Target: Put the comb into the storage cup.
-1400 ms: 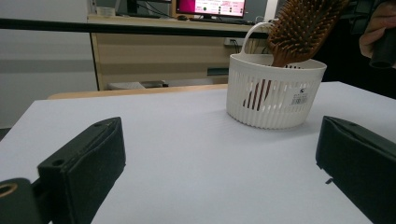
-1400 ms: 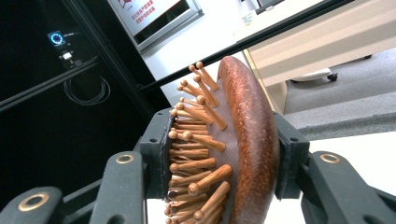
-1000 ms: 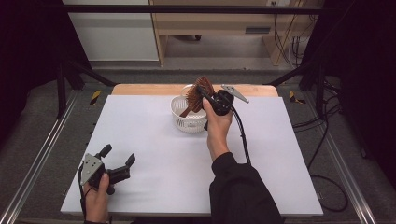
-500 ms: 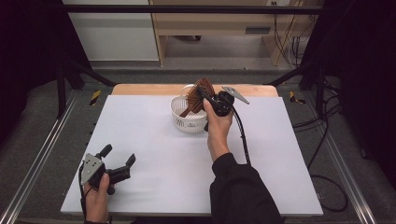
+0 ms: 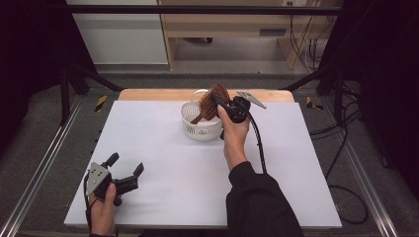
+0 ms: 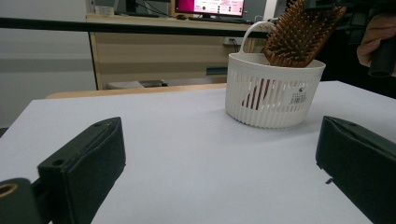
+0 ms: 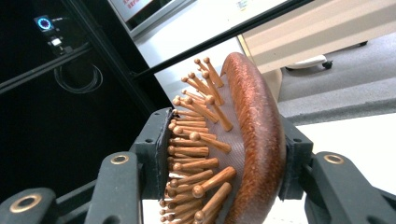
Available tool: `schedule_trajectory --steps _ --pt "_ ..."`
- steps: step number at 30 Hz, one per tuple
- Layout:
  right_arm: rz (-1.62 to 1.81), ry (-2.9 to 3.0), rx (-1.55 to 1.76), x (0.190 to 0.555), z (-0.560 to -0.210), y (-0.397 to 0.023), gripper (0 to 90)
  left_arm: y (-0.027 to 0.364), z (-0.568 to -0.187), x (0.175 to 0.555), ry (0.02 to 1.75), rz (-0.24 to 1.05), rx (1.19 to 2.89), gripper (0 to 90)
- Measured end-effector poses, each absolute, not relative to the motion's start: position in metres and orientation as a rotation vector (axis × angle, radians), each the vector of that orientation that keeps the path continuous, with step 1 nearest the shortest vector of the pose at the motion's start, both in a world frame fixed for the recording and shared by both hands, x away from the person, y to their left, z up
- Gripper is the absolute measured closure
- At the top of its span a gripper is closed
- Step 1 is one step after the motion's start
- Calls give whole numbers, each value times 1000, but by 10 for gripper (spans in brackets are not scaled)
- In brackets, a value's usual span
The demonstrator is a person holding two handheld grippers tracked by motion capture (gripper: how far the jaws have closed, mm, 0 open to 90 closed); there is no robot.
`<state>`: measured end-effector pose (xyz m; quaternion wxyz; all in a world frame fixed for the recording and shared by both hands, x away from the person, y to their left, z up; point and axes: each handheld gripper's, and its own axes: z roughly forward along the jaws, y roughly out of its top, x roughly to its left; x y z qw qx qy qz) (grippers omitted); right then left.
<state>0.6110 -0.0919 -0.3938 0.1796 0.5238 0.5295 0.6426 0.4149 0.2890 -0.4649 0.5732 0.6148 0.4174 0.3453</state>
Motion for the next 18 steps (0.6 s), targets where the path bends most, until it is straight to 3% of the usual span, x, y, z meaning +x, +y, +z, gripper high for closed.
schedule_trajectory --steps 18 --pt "1768 1545 1476 612 -394 -98 461 289 -464 414 979 812 1439 15"
